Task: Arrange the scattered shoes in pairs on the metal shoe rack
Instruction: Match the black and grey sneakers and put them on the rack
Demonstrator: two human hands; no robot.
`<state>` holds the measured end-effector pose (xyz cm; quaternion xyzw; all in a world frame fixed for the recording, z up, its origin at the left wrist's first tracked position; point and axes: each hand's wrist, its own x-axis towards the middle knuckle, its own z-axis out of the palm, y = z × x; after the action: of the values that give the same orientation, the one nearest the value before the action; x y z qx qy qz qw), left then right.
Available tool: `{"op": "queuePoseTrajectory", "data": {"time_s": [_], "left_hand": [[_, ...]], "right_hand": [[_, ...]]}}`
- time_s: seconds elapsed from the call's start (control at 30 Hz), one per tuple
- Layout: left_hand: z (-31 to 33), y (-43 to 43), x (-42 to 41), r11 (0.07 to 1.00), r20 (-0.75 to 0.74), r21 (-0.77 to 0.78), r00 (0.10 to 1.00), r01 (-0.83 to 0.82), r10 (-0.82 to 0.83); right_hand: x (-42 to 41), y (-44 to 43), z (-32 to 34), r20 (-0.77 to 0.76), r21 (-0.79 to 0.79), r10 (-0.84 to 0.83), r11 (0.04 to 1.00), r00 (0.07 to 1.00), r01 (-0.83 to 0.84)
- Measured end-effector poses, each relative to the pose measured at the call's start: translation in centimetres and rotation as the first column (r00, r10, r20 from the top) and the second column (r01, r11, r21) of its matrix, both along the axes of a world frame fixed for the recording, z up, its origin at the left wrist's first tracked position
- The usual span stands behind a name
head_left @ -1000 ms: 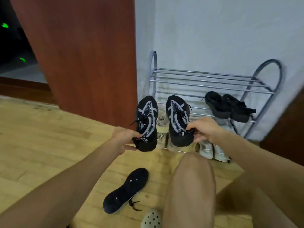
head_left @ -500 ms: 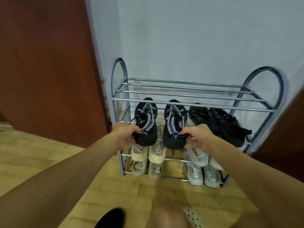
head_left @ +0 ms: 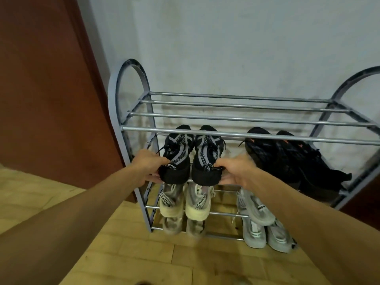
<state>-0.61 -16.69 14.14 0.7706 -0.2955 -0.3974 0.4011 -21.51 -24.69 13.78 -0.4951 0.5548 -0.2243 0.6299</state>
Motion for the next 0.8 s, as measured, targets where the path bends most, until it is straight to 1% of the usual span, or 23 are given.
{"op": "queuePoseTrajectory", "data": {"time_s": [0.17, 0.3, 0.4, 0.47, 0.6, 0.63, 0.7, 0.8], "left_hand": [[-0.3, 0.9, -0.6, 0.999, -0.004, -0.048, 1.0, -0.004, 0.003], [1.3, 3.4, -1.6, 0.998, 0.062, -0.047, 0.997, 0.046, -0.043], [3.2, 6.4, -2.3, 0.994, 0.05, -0.078, 0.996, 0.073, -0.069], [4.5, 8.9, -2.7, 0.99, 0.078, -0.096, 0.992, 0.108, -0.1], [6.8, 14.7, -3.7, 0.967, 0.148, -0.209, 0.982, 0.145, -0.115], [7.3, 16.3, -3.9, 0.966, 0.157, -0.21, 0.981, 0.149, -0.117], [7.8, 19.4, -3.9, 0.971, 0.173, -0.161, 0.974, 0.177, -0.149], [7.3, 24.1, -3.2, 0.974, 0.25, -0.042, 0.946, 0.221, -0.204]], "right_hand": [[-0.1, 1.6, 0.4, -0.043, -0.065, -0.019, 0.998, 0.999, 0.016], [-0.9, 4.2, 1.5, -0.159, -0.151, -0.028, 0.988, 0.987, 0.004], [-1.3, 6.9, 2.6, -0.223, -0.212, -0.001, 0.976, 0.975, -0.048], [-1.2, 8.9, 3.3, -0.258, -0.252, 0.03, 0.963, 0.966, -0.097], [-0.1, 13.5, 4.2, -0.347, -0.353, 0.053, 0.917, 0.936, -0.183], [0.3, 14.8, 4.4, -0.369, -0.363, 0.071, 0.907, 0.927, -0.214], [1.0, 17.3, 4.5, -0.41, -0.371, 0.115, 0.885, 0.905, -0.28], [2.2, 21.0, 4.4, -0.465, -0.357, 0.197, 0.851, 0.863, -0.386]]}}
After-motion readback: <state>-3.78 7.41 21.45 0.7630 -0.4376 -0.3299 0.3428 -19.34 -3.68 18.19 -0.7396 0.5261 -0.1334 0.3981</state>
